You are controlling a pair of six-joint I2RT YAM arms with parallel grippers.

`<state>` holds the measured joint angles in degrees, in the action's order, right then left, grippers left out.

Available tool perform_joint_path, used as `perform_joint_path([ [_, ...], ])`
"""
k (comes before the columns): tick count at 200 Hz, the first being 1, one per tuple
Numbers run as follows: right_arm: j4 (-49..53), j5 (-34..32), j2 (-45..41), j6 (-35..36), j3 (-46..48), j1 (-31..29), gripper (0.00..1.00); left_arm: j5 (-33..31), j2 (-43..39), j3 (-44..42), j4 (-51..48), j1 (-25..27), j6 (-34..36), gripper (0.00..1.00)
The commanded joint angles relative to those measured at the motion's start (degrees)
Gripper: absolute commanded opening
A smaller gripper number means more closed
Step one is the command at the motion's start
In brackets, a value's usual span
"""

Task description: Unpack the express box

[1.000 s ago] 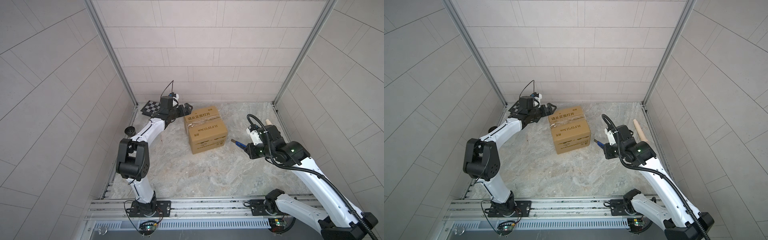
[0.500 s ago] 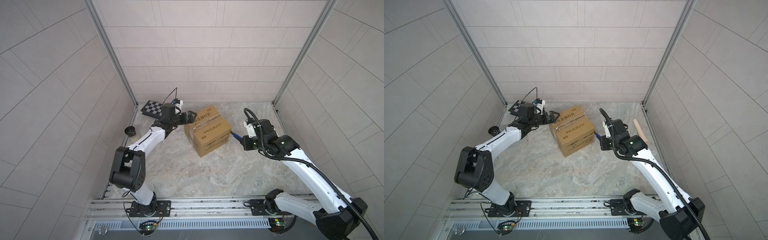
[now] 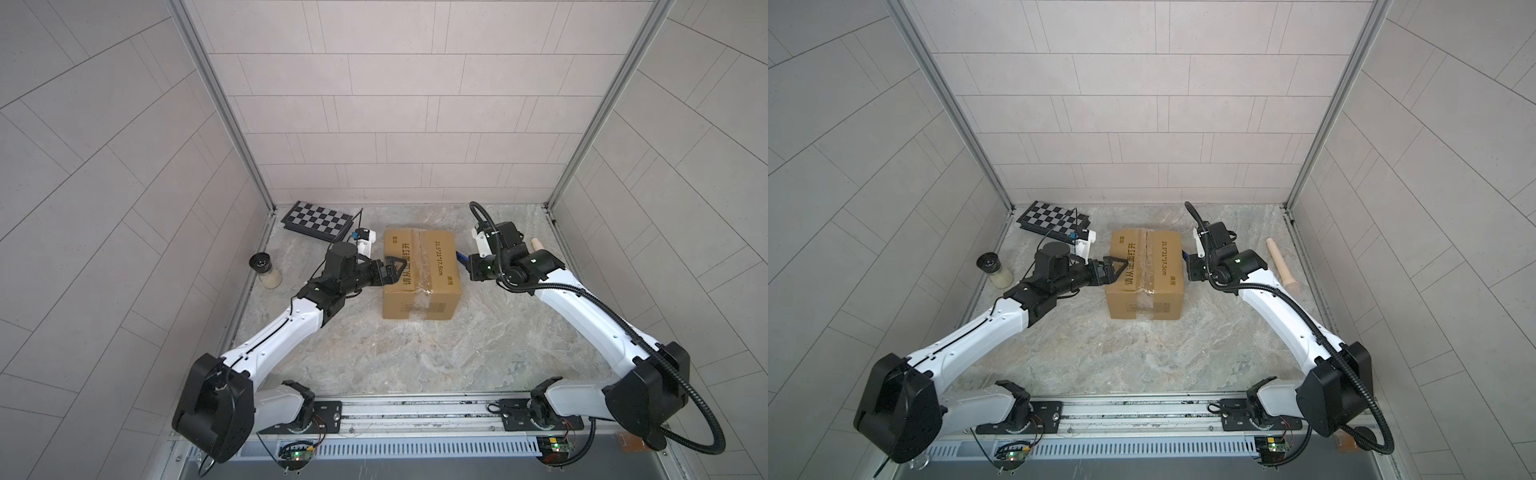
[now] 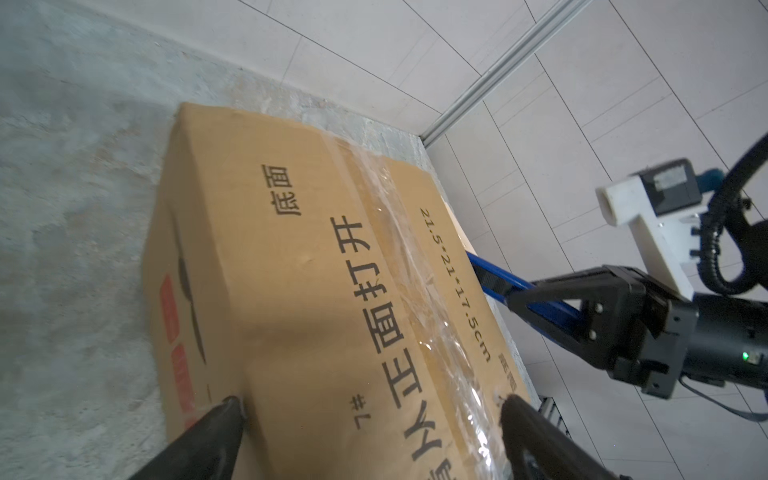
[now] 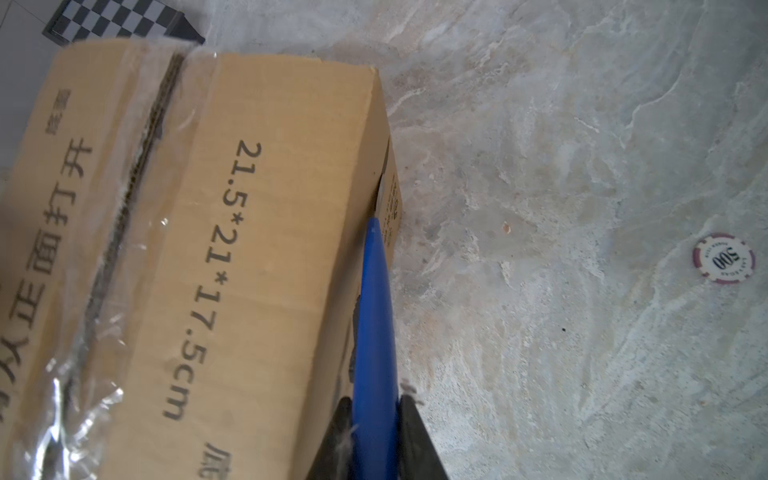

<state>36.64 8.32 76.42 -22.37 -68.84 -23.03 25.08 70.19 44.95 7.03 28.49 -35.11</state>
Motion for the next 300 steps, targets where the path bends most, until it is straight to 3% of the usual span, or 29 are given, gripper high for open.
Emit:
perform_joint_path([
  [1,-4.7,7.5,0.7,1.2,-2.5,-2.0,0.0,-0.6,-1.1,-1.6,5.3,3.3,-3.6,1.0],
  [45,-5.3,7.6,3.2,0.8,-4.7,-3.0,0.0,-6.3,-1.4,0.9,-2.7,3.5,-0.9,1.0],
  [140,8.4,-5.3,0.4,8.0,-13.7,-0.4,0.0,-16.0,1.9,11.9,-15.1,3.5,4.6,1.0],
  [168,11.6,-6.4,-0.1,8.5,-17.6,-0.8,0.0,-19.9,3.0,14.2,-18.8,3.5,6.7,1.0],
  [237,17.9,-13.7,0.6,4.8,-22.1,-12.7,0.0,-27.8,12.9,21.5,-31.1,3.5,9.5,1.0],
  [300,19.7,-18.4,5.7,1.4,-24.7,-22.1,0.0,-31.4,14.7,20.1,-35.8,3.5,8.2,1.0],
])
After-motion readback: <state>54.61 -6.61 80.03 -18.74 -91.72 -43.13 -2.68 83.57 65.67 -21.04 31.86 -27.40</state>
